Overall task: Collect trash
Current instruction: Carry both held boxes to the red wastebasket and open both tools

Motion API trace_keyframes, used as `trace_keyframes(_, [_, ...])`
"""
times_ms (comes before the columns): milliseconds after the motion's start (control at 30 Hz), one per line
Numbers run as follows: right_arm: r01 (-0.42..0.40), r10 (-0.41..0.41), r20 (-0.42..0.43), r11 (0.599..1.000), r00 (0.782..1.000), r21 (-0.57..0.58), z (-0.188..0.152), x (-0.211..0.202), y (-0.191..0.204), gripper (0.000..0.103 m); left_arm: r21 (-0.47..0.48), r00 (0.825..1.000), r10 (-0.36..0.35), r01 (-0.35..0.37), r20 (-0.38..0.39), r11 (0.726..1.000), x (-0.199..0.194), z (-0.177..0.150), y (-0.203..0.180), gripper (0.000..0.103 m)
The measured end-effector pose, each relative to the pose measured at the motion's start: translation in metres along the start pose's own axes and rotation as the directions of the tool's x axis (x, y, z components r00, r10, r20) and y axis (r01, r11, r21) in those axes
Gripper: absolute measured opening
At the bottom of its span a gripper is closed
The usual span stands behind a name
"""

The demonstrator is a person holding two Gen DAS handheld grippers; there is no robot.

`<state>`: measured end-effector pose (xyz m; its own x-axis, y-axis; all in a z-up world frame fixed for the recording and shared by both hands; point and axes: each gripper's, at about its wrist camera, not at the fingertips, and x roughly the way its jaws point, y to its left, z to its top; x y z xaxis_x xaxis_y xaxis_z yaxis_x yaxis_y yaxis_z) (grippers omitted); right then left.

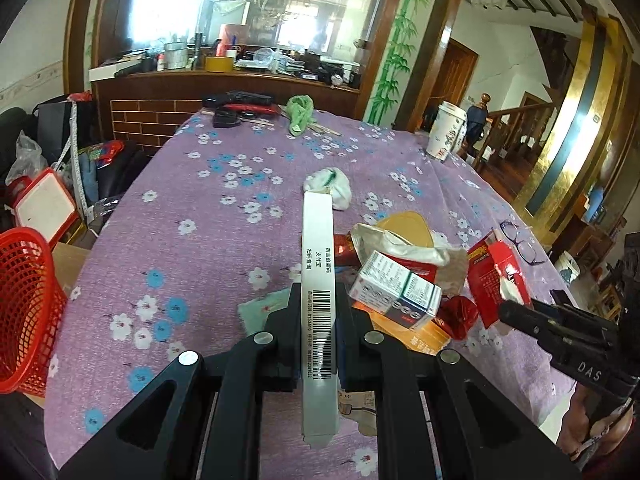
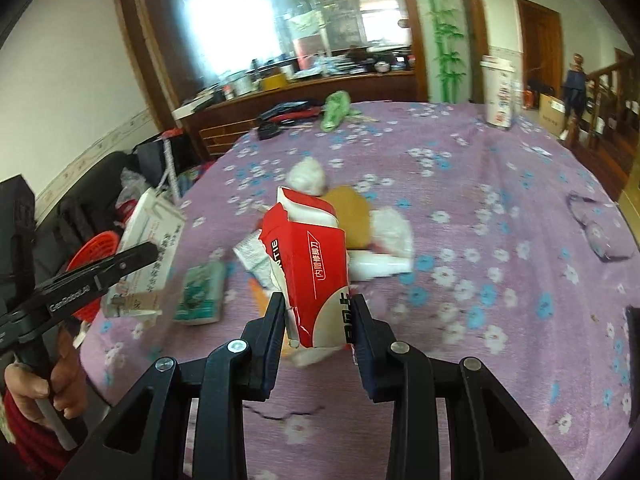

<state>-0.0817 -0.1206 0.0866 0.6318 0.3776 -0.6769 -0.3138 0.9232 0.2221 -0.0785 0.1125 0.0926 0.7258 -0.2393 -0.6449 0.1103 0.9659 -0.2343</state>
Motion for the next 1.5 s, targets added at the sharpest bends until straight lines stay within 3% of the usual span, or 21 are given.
trace_keyframes(433, [-0.094,0.095,0.003,0.987,0.995,-0.13,0.027,0.013,0.076,0.034,-0.119,0.995,0.072,-0.064,0.071,0.991,-0.043,0.003,0.065,0.012])
trace_keyframes(700, [-0.197,0.189,-0.058,0.963,0.98,-0.183,0.039,0.033,0.129,0.035,-0.199,0.984,0.139,-0.115,0.109,0.973,-0.07,0.002,0.112,0.012])
trace_keyframes(1067, [-0.343,0.306,-0.182,0.91,0.934,-0.232,0.045,0.077,0.212,0.035,-0.308,0.959,0.263,-0.219,0.109,0.926,-0.102,-0.015,0.186,0.012])
trace_keyframes(1367, [-0.431,0.364,-0.281,0.872,0.888,-0.232,0.05,0.125,0.278,0.035,-0.376,0.938,0.342,-0.295,0.062,0.878,-0.113,-0.03,0.244,0.012])
trace_keyframes(1500, [-0.445,0.371,-0.302,0.864,0.878,-0.235,0.054,0.143,0.303,0.035,-0.4,0.93,0.364,-0.316,0.047,0.86,-0.112,-0.035,0.262,0.012])
